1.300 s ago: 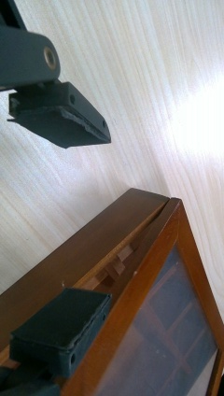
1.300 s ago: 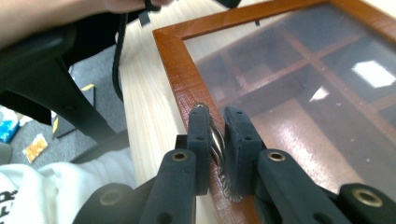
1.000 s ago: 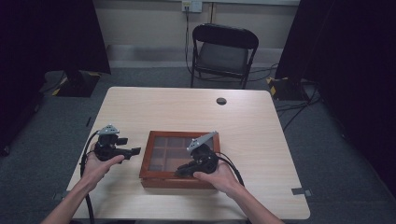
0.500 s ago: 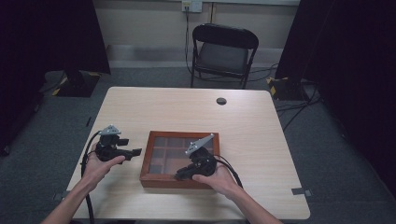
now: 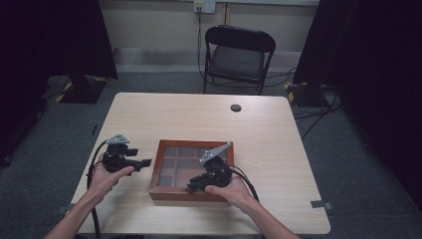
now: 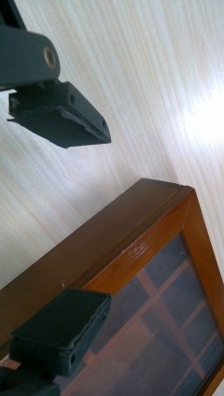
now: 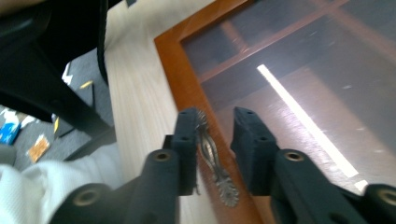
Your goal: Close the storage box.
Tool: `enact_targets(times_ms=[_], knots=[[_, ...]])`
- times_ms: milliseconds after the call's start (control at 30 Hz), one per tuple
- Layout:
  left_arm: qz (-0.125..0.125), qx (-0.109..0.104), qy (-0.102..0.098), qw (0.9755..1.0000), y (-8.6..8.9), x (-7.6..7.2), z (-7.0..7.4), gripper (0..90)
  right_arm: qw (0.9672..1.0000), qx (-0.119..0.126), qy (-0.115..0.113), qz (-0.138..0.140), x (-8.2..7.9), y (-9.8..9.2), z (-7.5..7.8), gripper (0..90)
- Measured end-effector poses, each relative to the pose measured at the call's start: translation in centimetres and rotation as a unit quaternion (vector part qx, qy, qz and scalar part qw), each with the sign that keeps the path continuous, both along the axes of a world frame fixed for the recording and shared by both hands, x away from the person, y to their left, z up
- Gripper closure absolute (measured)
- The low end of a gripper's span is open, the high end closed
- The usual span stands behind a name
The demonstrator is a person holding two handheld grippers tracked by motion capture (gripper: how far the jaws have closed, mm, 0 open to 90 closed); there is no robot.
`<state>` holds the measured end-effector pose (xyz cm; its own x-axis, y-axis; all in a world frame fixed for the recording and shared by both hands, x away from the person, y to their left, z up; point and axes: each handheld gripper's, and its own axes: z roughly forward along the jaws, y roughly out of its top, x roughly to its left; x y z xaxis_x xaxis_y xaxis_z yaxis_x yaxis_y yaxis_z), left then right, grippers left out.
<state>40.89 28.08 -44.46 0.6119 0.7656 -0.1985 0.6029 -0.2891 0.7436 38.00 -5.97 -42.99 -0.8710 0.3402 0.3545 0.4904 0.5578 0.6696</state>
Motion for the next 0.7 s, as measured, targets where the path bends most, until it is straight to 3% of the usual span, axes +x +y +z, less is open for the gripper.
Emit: enact_targets(times_ms=[200, 300, 333, 367, 400, 500, 533, 567, 667, 700], knots=[[0.0, -0.002, 0.004, 1.0, -0.1, 0.0, -0.1, 19.2, 0.9977, 0.02, -0.015, -0.063, 0.5, -1.5, 0.9, 53.0], [0.0, -0.003, 0.006, 1.0, -0.1, 0.0, -0.1, 19.3, 0.9926, 0.018, -0.025, -0.117, 0.9, -2.6, 1.3, 34.7], [-0.001, -0.002, 0.006, 1.0, -0.1, 0.0, -0.1, 19.2, 0.9914, 0.022, -0.025, -0.127, 1.0, -3.0, 1.3, 33.6], [-0.001, -0.001, 0.006, 1.0, -0.1, 0.0, -0.1, 19.2, 0.9881, 0.021, -0.032, -0.149, 1.3, -3.8, 1.3, 27.5], [-0.002, 0.001, 0.006, 1.0, -0.1, 0.0, -0.1, 19.2, 0.9881, 0.021, -0.032, -0.149, 1.3, -3.8, 1.3, 27.5], [-0.002, -0.001, 0.005, 1.0, -0.1, -0.1, -0.1, 19.2, 0.9803, 0.021, -0.033, -0.194, 1.7, -5.5, 1.2, 21.7], [-0.001, 0.002, 0.004, 1.0, -0.1, -0.1, -0.1, 19.2, 0.9722, 0.009, -0.049, -0.229, 1.7, -6.5, 1.3, 16.5], [0.0, 0.006, 0.005, 1.0, 0.0, 0.0, -0.2, 19.2, 0.9722, 0.009, -0.049, -0.229, 1.7, -6.5, 1.3, 16.5], [0.013, 0.001, 0.01, 0.9999, 0.3, 0.2, -0.4, 17.0, 0.964, 0.003, -0.047, -0.262, 1.7, -8.2, 1.3, 16.1], [0.022, 0.001, 0.01, 0.9997, 0.3, 0.3, -0.5, 16.8, 0.9597, -0.008, -0.044, -0.278, 1.8, -9.1, 1.1, 15.5]])
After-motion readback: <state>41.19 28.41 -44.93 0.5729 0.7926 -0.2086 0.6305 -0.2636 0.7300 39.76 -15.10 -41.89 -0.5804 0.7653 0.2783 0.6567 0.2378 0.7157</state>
